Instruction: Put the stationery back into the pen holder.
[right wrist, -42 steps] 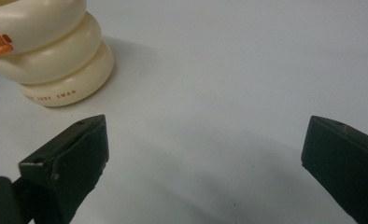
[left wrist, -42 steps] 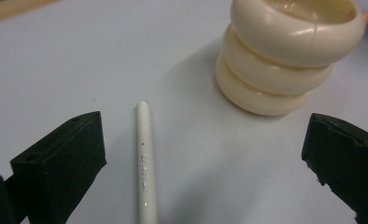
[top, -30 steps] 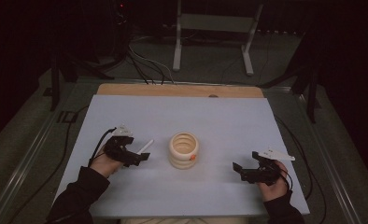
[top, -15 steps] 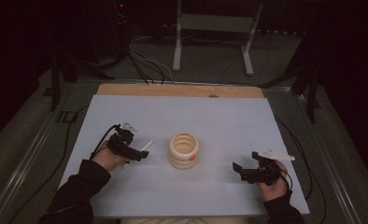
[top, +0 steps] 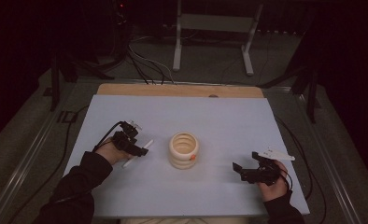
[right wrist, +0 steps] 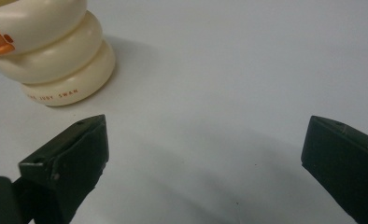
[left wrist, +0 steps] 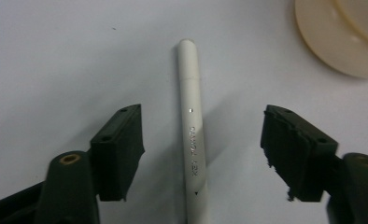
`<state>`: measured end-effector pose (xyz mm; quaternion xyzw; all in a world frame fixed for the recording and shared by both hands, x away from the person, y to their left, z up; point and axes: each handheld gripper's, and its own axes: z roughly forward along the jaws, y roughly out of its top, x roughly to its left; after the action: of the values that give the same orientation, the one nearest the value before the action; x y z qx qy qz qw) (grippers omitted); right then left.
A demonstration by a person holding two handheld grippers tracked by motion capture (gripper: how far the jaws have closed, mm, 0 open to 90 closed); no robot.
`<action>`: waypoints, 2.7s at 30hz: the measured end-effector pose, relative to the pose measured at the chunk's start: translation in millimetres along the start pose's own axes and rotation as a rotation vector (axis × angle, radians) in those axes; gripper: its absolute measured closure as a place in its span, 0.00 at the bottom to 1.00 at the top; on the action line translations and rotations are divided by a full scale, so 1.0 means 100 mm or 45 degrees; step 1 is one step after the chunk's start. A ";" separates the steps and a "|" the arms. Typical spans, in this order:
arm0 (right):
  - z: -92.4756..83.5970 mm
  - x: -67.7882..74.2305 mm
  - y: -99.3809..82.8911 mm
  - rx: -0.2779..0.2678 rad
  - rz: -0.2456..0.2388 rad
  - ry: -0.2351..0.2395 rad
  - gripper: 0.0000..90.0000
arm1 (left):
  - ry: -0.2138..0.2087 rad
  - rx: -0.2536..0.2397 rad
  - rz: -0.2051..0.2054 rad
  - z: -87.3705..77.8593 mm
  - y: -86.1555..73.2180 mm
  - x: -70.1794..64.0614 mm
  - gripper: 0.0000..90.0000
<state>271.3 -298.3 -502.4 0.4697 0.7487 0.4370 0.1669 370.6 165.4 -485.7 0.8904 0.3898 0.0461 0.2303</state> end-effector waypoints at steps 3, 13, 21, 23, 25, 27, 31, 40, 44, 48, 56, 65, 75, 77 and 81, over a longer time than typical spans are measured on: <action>0.00 0.00 0.00 0.004 0.002 0.001 0.01 | 0.009 0.041 0.017 0.04 0.02 -0.01 0.39; 0.00 -0.01 -0.01 0.008 0.003 0.002 0.01 | 0.063 0.139 0.067 0.16 0.10 0.00 0.59; 0.00 -0.01 -0.01 0.007 0.003 0.003 0.01 | 0.095 0.208 0.099 0.19 0.20 -0.03 0.67; 0.00 -0.02 -0.01 0.009 0.004 0.004 0.01 | 0.091 0.233 0.107 0.20 0.22 -0.03 0.69; 0.00 -0.02 -0.01 0.009 0.002 0.004 0.01 | 0.081 0.256 0.112 0.21 0.24 -0.03 0.71; 0.00 -0.01 -0.01 0.008 0.003 0.006 0.01 | 0.070 0.279 0.120 0.24 0.26 -0.04 0.74; 0.00 -0.02 -0.01 0.008 0.004 0.005 0.01 | 0.069 0.295 0.117 0.26 0.29 -0.04 0.79; 0.00 -0.02 -0.01 0.009 0.007 0.007 0.01 | 0.089 0.322 0.130 0.27 0.31 -0.07 0.87; 0.00 -0.02 -0.01 0.010 0.006 0.006 0.01 | 0.097 0.326 0.135 0.27 0.31 -0.08 0.88; 0.00 -0.02 -0.01 0.009 0.006 0.006 0.01 | 0.088 0.314 0.159 0.26 0.30 -0.08 0.89; -0.01 -0.03 -0.01 0.005 0.011 0.010 0.01 | 0.022 0.201 0.136 0.05 0.28 0.00 0.89; -0.01 -0.02 0.00 0.003 0.012 0.010 0.01 | -0.039 0.057 0.146 -0.17 0.25 0.04 0.89; 0.00 -0.02 -0.01 0.005 0.014 0.013 0.01 | -0.139 -0.155 0.094 -0.33 0.21 0.05 0.89; 0.00 -0.02 0.00 0.004 0.014 0.013 0.01 | -0.157 -0.186 0.082 -0.37 0.21 0.03 0.89; 0.00 -0.02 -0.01 0.004 0.016 0.017 0.01 | -0.191 -0.255 0.065 -0.44 0.23 0.01 0.89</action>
<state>271.7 -299.8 -503.0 0.4718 0.7475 0.4400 0.1585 375.4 169.5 -436.2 0.8735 0.3422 0.0240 0.3454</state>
